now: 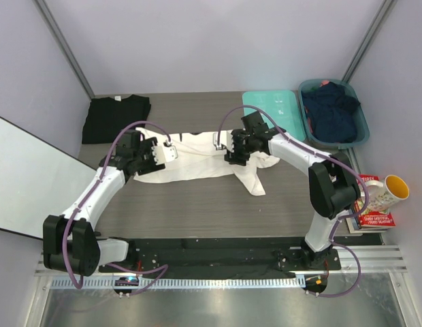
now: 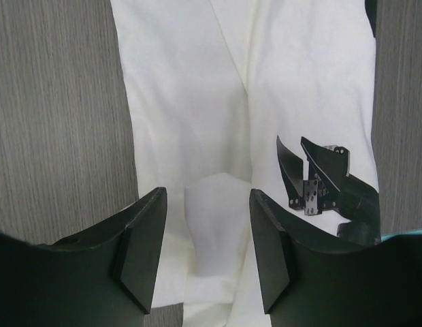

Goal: Fold and stack the t-shirts
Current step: Flatten the tshirt out

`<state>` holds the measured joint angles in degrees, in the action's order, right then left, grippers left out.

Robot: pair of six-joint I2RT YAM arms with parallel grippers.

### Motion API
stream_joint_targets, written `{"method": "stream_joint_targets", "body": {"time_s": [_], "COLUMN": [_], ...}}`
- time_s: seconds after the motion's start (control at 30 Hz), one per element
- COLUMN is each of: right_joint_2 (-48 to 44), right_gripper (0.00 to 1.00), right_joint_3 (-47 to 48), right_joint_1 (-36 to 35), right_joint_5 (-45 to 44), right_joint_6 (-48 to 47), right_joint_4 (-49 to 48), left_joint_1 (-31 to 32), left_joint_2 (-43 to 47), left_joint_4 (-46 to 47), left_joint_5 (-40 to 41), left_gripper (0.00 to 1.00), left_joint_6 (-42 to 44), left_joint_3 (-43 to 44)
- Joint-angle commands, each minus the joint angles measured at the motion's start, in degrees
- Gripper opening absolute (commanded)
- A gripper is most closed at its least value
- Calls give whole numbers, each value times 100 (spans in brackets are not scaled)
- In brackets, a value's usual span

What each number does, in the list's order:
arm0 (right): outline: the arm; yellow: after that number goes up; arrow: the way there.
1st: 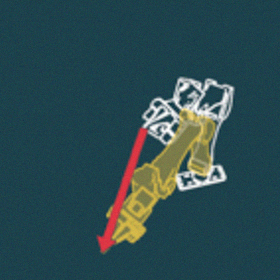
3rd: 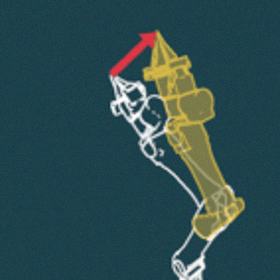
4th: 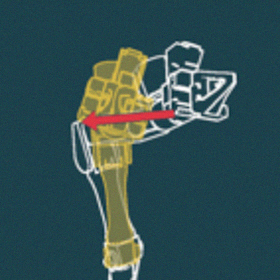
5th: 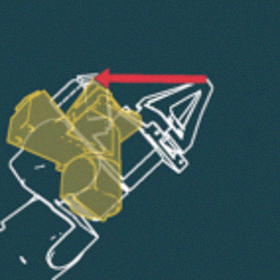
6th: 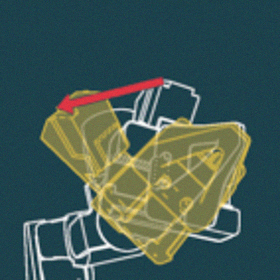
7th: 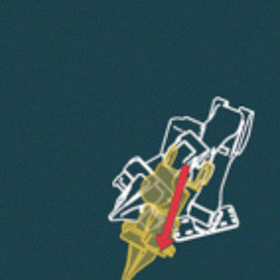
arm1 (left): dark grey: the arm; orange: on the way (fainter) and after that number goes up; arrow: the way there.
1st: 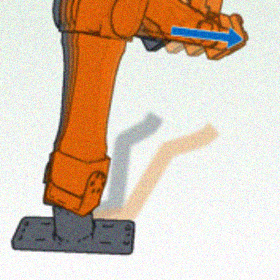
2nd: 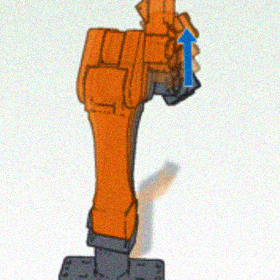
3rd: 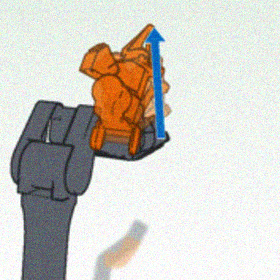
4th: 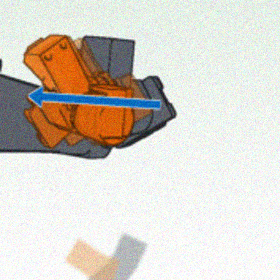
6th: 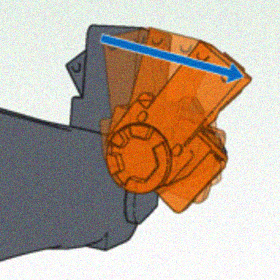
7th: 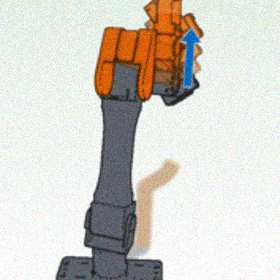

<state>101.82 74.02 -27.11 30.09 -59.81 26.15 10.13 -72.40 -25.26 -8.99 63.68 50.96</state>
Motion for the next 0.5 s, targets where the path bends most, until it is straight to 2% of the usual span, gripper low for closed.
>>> {"method": "stream_joint_targets", "body": {"time_s": [0.0, 0.37, 0.47], "right_joint_2": [127, 321, 312], "right_gripper": [57, 56, 48], "right_joint_3": [315, 280, 227], "right_joint_1": [-57, -57, -57], "right_joint_5": [-46, -301, -319], "right_joint_6": [66, 31, -65], "right_joint_4": [-198, -181, -93], "left_joint_1": [24, 24, 24], "left_joint_2": [7, -90, -195], "left_joint_4": [223, 354, 372], "left_joint_5": [64, 117, 91], "left_gripper": [65, 64, 65], "left_joint_6": [-207, -286, -295], "left_joint_3": [19, 19, 19]}}
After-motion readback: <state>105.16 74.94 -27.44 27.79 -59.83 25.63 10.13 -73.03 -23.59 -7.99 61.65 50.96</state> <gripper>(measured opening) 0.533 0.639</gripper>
